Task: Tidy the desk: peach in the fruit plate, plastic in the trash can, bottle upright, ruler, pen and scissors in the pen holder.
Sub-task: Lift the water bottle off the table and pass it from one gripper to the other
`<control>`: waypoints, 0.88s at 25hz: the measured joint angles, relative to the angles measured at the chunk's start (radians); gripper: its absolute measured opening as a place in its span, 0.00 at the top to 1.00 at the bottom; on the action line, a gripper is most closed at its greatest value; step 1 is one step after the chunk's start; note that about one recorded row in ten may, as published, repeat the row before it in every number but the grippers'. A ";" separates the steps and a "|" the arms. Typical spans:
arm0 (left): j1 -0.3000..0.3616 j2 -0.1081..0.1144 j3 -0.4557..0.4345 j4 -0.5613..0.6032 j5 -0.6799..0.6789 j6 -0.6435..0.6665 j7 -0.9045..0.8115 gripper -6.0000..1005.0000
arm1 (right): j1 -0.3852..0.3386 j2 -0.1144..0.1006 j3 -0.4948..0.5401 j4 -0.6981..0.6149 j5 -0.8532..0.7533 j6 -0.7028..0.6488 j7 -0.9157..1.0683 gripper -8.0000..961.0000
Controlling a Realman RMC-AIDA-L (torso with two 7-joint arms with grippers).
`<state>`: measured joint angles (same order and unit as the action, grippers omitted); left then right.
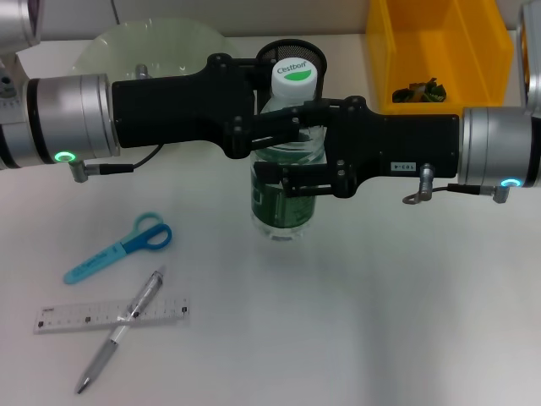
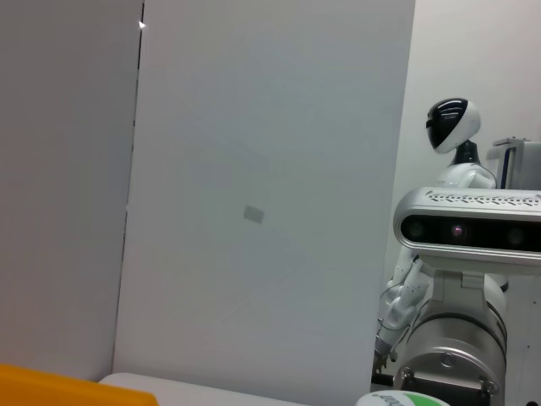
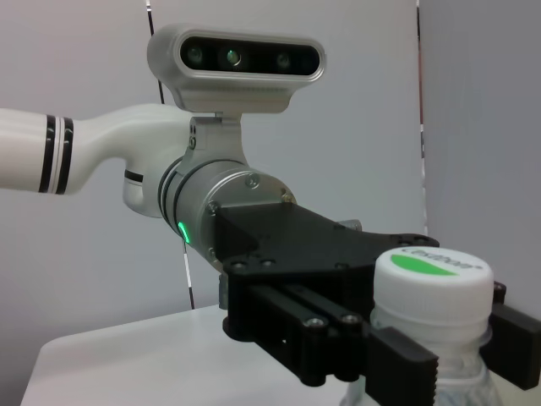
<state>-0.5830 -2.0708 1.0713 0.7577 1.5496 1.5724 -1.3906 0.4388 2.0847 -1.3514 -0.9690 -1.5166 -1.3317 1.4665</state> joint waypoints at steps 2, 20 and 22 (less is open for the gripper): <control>0.001 0.000 -0.001 0.000 0.000 0.001 0.000 0.55 | 0.000 0.000 0.000 0.001 0.000 0.000 0.000 0.21; 0.005 0.000 0.003 0.004 -0.003 0.010 0.001 0.55 | 0.000 -0.004 0.001 -0.002 -0.007 -0.031 0.019 0.21; 0.006 0.000 0.002 0.003 -0.003 0.010 0.001 0.55 | 0.000 -0.004 0.001 0.001 -0.008 -0.031 0.018 0.21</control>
<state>-0.5770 -2.0708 1.0734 0.7608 1.5465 1.5828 -1.3898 0.4386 2.0811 -1.3502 -0.9680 -1.5241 -1.3630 1.4845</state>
